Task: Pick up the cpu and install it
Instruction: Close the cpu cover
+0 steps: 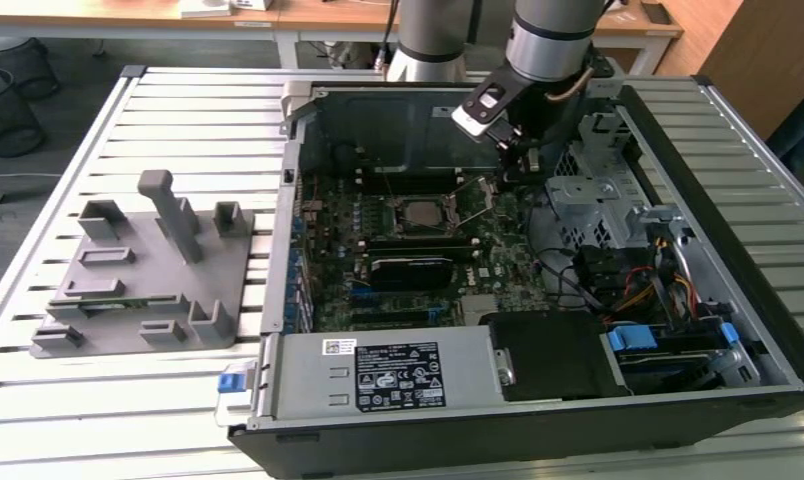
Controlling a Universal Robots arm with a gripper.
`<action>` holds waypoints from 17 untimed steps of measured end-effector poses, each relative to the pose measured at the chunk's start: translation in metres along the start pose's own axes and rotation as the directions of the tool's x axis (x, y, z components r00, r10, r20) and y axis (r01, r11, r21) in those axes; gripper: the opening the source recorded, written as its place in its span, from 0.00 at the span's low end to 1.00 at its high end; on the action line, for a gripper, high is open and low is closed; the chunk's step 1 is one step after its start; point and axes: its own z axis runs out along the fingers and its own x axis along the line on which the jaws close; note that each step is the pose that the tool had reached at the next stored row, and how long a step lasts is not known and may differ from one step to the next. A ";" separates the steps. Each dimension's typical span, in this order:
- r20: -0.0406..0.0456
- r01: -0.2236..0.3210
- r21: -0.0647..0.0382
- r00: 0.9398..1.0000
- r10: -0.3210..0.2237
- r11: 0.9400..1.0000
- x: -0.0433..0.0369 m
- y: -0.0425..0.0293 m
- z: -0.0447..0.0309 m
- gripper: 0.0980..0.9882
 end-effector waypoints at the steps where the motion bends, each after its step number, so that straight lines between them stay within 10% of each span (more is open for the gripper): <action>1: 0.000 0.000 0.002 1.000 0.000 1.000 0.0001 0.0003 0.0005 0.01; 17: 0.000 0.000 0.022 1.000 0.000 1.000 0.0007 -0.0009 0.0065 0.01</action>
